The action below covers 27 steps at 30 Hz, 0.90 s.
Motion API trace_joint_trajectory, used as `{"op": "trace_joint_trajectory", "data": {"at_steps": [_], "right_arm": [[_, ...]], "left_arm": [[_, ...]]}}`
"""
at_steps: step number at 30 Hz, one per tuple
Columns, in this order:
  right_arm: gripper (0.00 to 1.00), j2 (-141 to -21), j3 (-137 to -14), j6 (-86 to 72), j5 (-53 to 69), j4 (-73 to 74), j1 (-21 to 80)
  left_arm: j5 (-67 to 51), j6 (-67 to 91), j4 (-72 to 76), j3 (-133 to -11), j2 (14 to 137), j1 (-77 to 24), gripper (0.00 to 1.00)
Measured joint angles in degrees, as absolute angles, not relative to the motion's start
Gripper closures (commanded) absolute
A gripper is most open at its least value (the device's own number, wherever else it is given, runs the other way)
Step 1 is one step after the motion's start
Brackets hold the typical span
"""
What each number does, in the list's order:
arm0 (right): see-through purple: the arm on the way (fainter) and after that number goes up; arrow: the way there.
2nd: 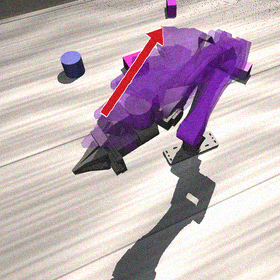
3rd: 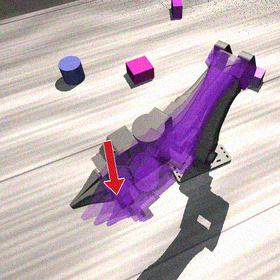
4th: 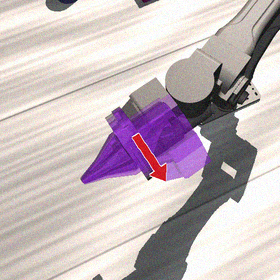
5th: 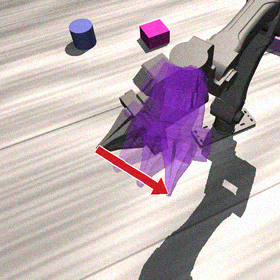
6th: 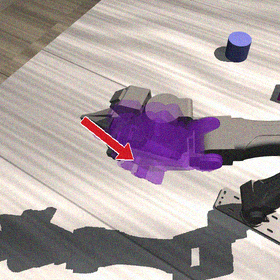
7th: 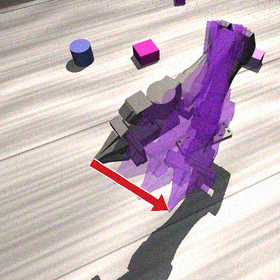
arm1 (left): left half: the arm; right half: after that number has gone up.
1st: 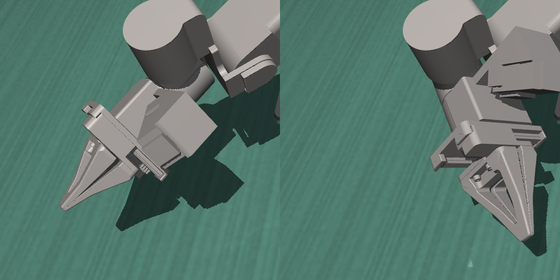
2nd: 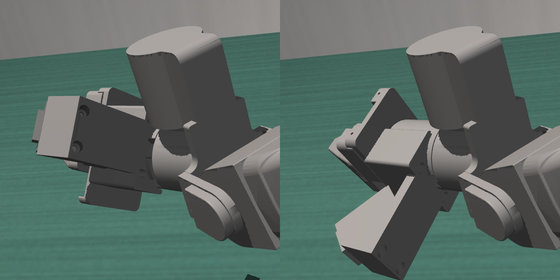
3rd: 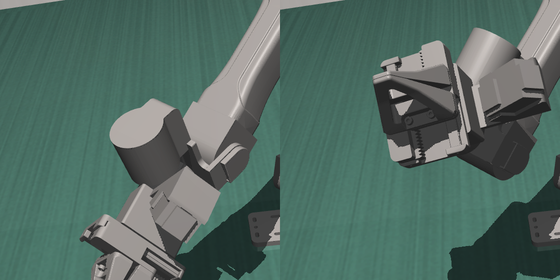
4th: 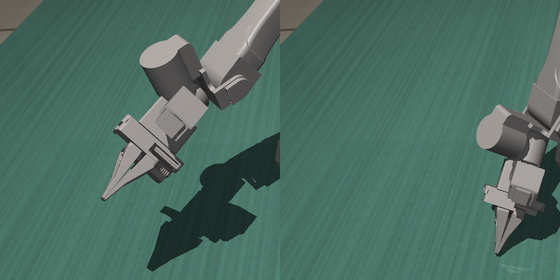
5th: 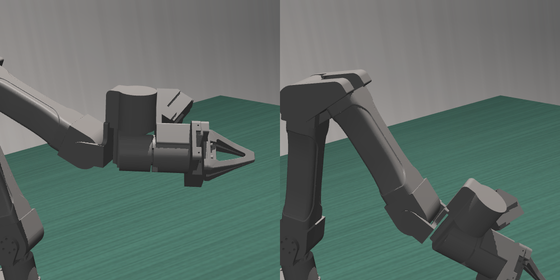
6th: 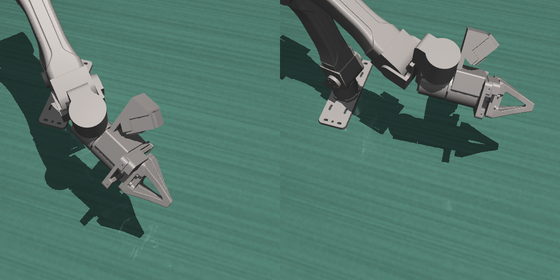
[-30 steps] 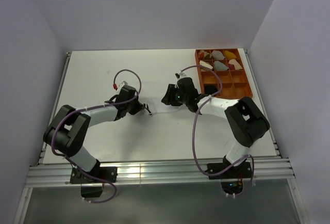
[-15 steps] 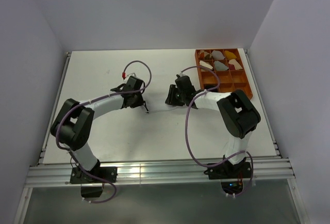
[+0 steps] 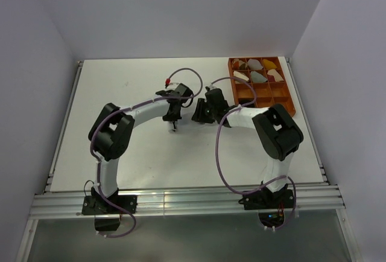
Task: Roll the socks
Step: Roll the sock at the center of the board.
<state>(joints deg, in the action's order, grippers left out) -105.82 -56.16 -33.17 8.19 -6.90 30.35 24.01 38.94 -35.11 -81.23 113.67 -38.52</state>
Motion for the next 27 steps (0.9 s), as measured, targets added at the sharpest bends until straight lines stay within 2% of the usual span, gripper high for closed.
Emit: {"op": "trace_joint_trajectory", "data": {"at_steps": [6, 12, 17, 20, 27], "right_arm": [[0.54, -105.71, -53.47, -34.24, 8.71, -12.53, 30.33], [0.52, -101.54, -44.07, -34.87, 10.17, -22.83, 30.22], [0.41, -94.63, -34.48, -31.97, 9.54, -30.63, 31.38], [0.37, -92.82, -33.41, -28.08, 6.35, -33.78, 35.83], [0.35, -94.74, -35.9, -20.6, -1.87, -39.22, 50.83]], "left_arm": [[31.16, 39.11, -40.62, -83.92, 115.92, -40.91, 1.0], [33.26, 40.27, -43.0, -83.92, 116.09, -40.97, 1.0], [32.82, 40.6, -42.98, -83.94, 116.09, -40.95, 1.0], [31.92, 40.99, -43.16, -84.16, 116.09, -40.77, 1.0], [30.3, 41.36, -43.22, -84.36, 116.09, -40.32, 1.0]]}}
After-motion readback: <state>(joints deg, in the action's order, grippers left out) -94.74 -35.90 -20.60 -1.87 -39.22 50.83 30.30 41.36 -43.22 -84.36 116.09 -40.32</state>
